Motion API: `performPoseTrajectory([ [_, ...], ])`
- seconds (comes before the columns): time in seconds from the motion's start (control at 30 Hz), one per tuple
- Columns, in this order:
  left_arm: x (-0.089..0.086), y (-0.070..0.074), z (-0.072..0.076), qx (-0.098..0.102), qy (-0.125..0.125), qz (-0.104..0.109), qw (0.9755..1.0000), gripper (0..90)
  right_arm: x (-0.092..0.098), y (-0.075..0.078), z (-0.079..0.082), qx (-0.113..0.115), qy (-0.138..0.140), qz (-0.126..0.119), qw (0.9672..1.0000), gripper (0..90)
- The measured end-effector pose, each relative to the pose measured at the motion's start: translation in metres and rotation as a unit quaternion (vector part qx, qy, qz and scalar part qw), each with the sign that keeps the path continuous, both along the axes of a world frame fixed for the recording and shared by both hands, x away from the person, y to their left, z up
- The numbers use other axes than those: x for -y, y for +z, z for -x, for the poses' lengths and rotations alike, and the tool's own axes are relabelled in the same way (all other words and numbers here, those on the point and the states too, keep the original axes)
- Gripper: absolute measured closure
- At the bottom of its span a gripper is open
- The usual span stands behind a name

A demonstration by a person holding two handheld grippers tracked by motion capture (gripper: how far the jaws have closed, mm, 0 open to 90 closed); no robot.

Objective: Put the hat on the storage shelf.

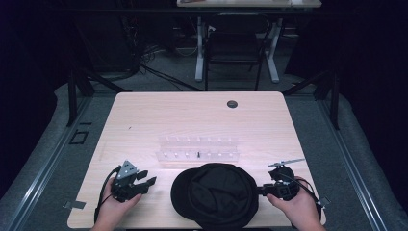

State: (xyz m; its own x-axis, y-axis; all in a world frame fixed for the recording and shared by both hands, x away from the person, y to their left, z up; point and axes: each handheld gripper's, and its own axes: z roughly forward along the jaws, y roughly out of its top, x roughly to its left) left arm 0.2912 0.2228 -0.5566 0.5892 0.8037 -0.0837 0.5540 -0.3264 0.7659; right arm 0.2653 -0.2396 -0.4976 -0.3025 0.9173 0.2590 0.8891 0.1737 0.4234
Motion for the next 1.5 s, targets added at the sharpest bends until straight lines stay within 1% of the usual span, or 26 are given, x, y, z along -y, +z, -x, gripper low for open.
performPoseTrajectory([
  [0.03, 0.001, -0.001, -0.001, -0.001, -0.002, -0.004, 1.0, 54.4, 0.0, -0.001, -0.002, -0.013, -0.005, 0.004, 0.9999, 67.2],
  [0.07, 0.001, -0.001, -0.001, -0.001, -0.002, -0.004, 1.0, 54.3, 0.0, -0.001, -0.002, -0.013, -0.005, 0.004, 0.9999, 67.2],
  [0.1, 0.004, -0.003, 0.0, 0.005, 0.008, -0.013, 0.9999, 54.1, -0.001, -0.001, -0.004, -0.023, -0.001, 0.017, 0.9996, 67.5],
  [0.17, 0.003, -0.003, -0.001, -0.003, 0.0, -0.013, 0.9999, 53.8, -0.002, -0.002, -0.007, -0.028, 0.0, 0.021, 0.9994, 67.9],
  [0.23, 0.002, -0.004, -0.001, -0.004, -0.001, -0.013, 0.9999, 53.7, -0.002, -0.003, -0.009, -0.036, 0.0, 0.022, 0.9991, 68.0],
  [0.27, 0.002, -0.003, -0.002, -0.01, -0.002, -0.014, 0.9998, 53.6, -0.002, -0.004, -0.014, -0.05, -0.007, 0.019, 0.9985, 68.5],
  [0.33, 0.002, -0.004, -0.001, -0.011, -0.003, -0.016, 0.9998, 53.4, -0.003, -0.005, -0.017, -0.063, -0.014, 0.014, 0.9978, 68.9],
  [0.6, 0.004, -0.005, -0.001, -0.012, -0.002, -0.021, 0.9997, 53.4, -0.006, -0.013, -0.034, -0.126, -0.021, 0.006, 0.9918, 71.4],
  [0.7, 0.005, -0.006, -0.001, -0.007, 0.003, -0.023, 0.9997, 53.4, -0.008, -0.017, -0.037, -0.137, -0.033, -0.003, 0.99, 73.7],
  [0.73, 0.005, -0.006, -0.001, -0.007, 0.003, -0.023, 0.9997, 53.4, -0.008, -0.017, -0.037, -0.137, -0.033, -0.003, 0.99, 73.7],
  [0.77, 0.005, -0.006, -0.002, -0.007, 0.002, -0.024, 0.9997, 53.4, -0.008, -0.016, -0.041, -0.153, -0.022, 0.005, 0.988, 74.2],
  [0.8, 0.005, -0.006, -0.002, -0.007, 0.001, -0.024, 0.9997, 53.4, -0.008, -0.018, -0.041, -0.148, -0.034, -0.002, 0.9883, 74.3],
  [0.9, 0.005, -0.007, -0.002, -0.009, 0.002, -0.024, 0.9997, 53.4, -0.006, -0.018, -0.043, -0.161, -0.028, -0.003, 0.9865, 74.4],
  [0.93, 0.004, -0.006, -0.003, -0.018, -0.007, -0.022, 0.9996, 53.4, -0.007, -0.02, -0.044, -0.158, -0.041, -0.013, 0.9866, 74.7],
  [0.97, 0.004, -0.006, -0.003, -0.017, -0.007, -0.022, 0.9996, 53.4, -0.005, -0.021, -0.046, -0.169, -0.035, -0.011, 0.985, 74.8],
  [1.0, 0.004, -0.006, -0.003, -0.017, -0.007, -0.022, 0.9996, 53.4, -0.006, -0.024, -0.046, -0.159, -0.05, -0.027, 0.9857, 74.8],
  [1.03, 0.004, -0.006, -0.003, -0.018, -0.007, -0.021, 0.9996, 53.4, -0.003, -0.022, -0.049, -0.178, -0.026, -0.012, 0.9836, 74.6],
  [1.13, 0.004, -0.007, -0.003, -0.016, -0.006, -0.021, 0.9996, 53.3, -0.005, -0.025, -0.049, -0.171, -0.047, -0.028, 0.9838, 74.3],
  [1.17, 0.005, -0.007, -0.003, -0.016, -0.005, -0.021, 0.9997, 53.3, -0.006, -0.028, -0.051, -0.179, -0.038, -0.027, 0.9827, 74.3],
  [1.23, 0.004, -0.007, -0.003, -0.021, -0.007, -0.022, 0.9995, 53.3, -0.007, -0.03, -0.051, -0.177, -0.045, -0.03, 0.9828, 74.2],
  [1.3, 0.004, -0.007, -0.004, -0.021, -0.008, -0.022, 0.9995, 53.3, -0.008, -0.032, -0.053, -0.19, -0.033, -0.02, 0.9811, 73.3],
  [1.37, 0.004, -0.007, -0.004, -0.021, -0.008, -0.022, 0.9995, 53.3, -0.008, -0.033, -0.053, -0.188, -0.038, -0.02, 0.9813, 72.7],
  [1.4, 0.004, -0.007, -0.004, -0.021, -0.008, -0.022, 0.9995, 53.3, -0.006, -0.034, -0.055, -0.197, -0.035, -0.022, 0.9795, 71.0],
  [1.43, 0.004, -0.007, -0.004, -0.021, -0.008, -0.022, 0.9995, 53.3, -0.007, -0.036, -0.054, -0.19, -0.05, -0.033, 0.9799, 70.5],
  [1.47, 0.004, -0.007, -0.004, -0.021, -0.008, -0.022, 0.9995, 53.3, -0.007, -0.036, -0.054, -0.19, -0.05, -0.033, 0.9799, 70.5],
  [1.5, 0.004, -0.007, -0.004, -0.021, -0.008, -0.022, 0.9995, 53.3, -0.004, -0.034, -0.057, -0.207, -0.032, -0.024, 0.9774, 70.9],
])
